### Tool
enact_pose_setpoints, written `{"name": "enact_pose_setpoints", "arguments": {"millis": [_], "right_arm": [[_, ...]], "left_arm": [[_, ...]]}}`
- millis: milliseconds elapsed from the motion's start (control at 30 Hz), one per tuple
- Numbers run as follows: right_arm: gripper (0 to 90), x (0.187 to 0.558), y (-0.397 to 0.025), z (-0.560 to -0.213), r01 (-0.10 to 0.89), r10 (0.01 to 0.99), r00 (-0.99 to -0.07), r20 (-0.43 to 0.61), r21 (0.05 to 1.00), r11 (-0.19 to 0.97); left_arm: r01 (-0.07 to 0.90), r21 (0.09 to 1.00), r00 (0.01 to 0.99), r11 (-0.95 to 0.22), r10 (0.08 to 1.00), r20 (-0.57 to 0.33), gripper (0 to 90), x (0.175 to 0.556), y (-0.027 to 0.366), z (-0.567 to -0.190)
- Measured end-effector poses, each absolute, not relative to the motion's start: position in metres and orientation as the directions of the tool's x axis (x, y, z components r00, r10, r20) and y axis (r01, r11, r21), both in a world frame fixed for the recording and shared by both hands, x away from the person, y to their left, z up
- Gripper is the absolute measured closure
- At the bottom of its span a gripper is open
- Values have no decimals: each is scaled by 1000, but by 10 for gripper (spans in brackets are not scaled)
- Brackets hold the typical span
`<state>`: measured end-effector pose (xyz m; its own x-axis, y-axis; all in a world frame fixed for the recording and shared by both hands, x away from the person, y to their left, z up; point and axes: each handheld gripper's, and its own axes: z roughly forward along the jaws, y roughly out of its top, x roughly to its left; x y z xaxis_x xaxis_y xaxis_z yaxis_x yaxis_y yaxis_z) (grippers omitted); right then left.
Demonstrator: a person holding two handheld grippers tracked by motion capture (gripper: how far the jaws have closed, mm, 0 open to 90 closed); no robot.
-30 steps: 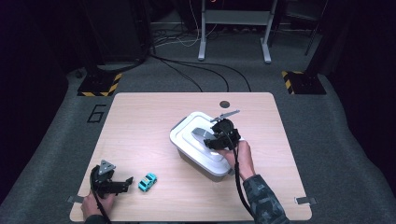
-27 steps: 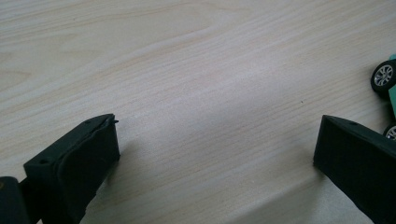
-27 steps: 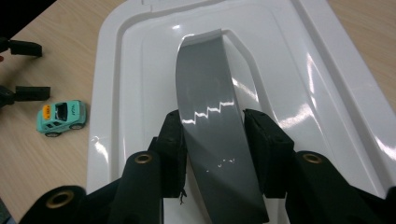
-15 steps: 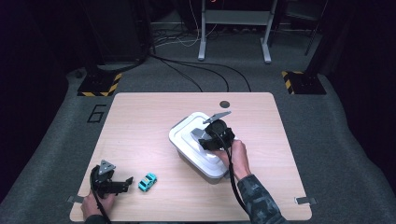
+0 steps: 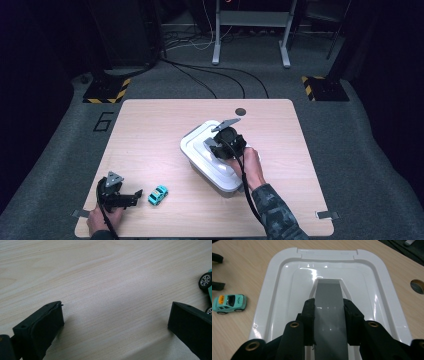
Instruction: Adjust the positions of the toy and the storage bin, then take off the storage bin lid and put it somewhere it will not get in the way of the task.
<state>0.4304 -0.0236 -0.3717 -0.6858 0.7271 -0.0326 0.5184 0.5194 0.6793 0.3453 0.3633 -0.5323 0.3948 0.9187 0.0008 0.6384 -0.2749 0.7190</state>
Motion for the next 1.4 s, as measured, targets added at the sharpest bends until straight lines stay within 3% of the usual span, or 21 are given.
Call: {"name": "enact_pose_setpoints", "arguments": {"millis": [867, 1400], "right_arm": [[669, 412, 0, -374, 521, 683, -729, 50, 688, 506], [668, 408, 1, -370, 504, 691, -723, 13, 693, 515]], "left_arm": [[642, 715, 398, -277, 917, -2, 0, 345, 364, -532], [642, 718, 391, -269, 921, -4, 0, 345, 363, -532]]}}
